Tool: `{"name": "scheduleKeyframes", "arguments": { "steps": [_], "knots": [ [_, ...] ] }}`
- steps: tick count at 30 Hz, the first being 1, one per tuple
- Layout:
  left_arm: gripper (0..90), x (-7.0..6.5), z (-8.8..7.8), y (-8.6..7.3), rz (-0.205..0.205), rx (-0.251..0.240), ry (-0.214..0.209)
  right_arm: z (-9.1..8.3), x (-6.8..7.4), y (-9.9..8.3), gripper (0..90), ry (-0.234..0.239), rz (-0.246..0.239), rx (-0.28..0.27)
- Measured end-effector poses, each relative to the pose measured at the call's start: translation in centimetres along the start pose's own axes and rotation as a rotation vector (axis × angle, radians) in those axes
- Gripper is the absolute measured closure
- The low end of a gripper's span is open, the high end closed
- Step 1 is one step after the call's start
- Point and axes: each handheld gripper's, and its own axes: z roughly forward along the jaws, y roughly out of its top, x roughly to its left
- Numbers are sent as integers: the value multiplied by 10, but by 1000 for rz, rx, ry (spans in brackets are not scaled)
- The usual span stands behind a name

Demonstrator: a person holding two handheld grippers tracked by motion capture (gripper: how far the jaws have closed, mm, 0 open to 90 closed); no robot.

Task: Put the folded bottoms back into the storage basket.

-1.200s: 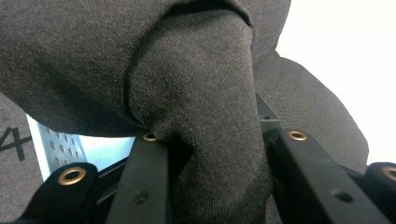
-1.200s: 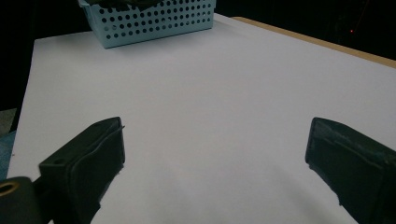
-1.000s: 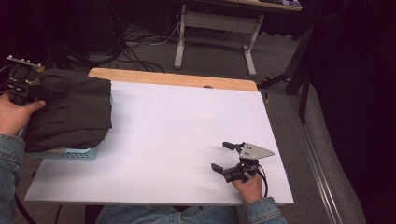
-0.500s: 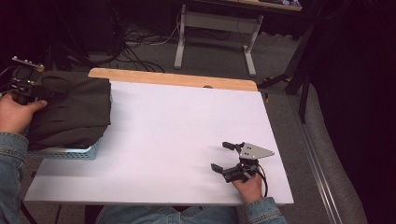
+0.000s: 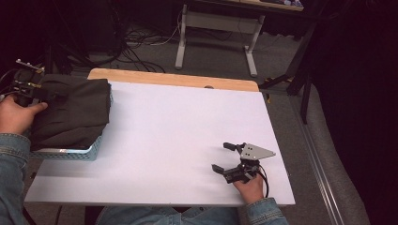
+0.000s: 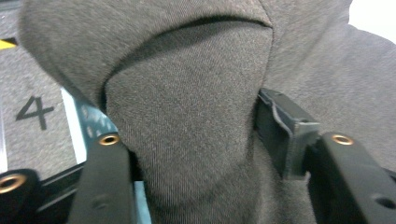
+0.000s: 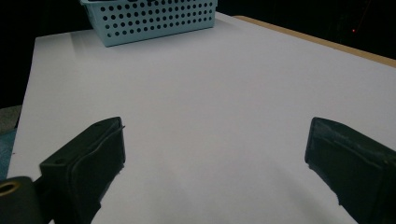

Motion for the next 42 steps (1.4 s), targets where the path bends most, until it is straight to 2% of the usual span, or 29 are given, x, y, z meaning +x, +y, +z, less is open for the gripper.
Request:
{"name": "scheduleKeyframes", "arguments": {
  "steps": [3,5,8,11,12,16,18,19,20,23,24,25,26,27,28,30,31,32,36,37,39,42],
  "knots": [
    [391,3,3,-2,-19,14,38,1,0,0,54,4,0,2],
    [301,7,5,-3,-46,34,74,1,0,0,54,3,0,4],
    [196,14,3,-6,-78,30,86,1,0,1,54,3,2,4],
    [177,15,-1,-8,-92,8,105,2,0,1,54,3,-1,4],
    [178,16,-5,-8,-100,-9,88,2,0,1,54,3,-1,4],
    [191,12,-10,-8,-101,-30,88,2,0,1,54,3,-1,4],
    [255,8,-13,-8,-97,-46,73,2,0,1,54,2,0,4],
    [272,6,-14,-7,-91,-56,62,2,0,1,54,2,1,5],
    [289,-1,-16,-5,-66,-70,40,2,0,1,54,2,2,5],
    [339,-13,-18,-3,-31,-86,14,2,0,1,54,2,2,4],
    [352,-13,-18,-3,-31,-86,14,2,0,1,54,2,2,4],
    [352,-17,-18,-2,-18,-88,10,1,0,1,54,2,2,4],
    [368,-26,-20,-1,14,-89,-4,1,0,1,54,2,2,3],
    [380,-26,-20,-1,14,-89,-4,1,0,1,54,2,2,3],
    [394,-35,-21,-1,39,-93,-21,1,0,1,54,2,2,3],
    [426,-44,-22,0,58,-95,-40,1,0,1,54,2,2,3],
    [438,-44,-22,0,58,-95,-40,1,0,1,54,2,2,3],
    [451,-53,-23,0,85,-96,-65,1,0,1,54,2,1,3],
    [496,-67,-22,0,116,-79,-103,1,0,1,54,2,1,3],
    [526,-75,-20,-1,140,-65,-130,1,0,1,54,3,1,3],
    [541,-79,-19,-2,152,-60,-135,2,0,1,54,3,1,3],
    [619,-93,-17,-5,184,-47,-172,1,0,1,54,3,0,4]
  ]
}}
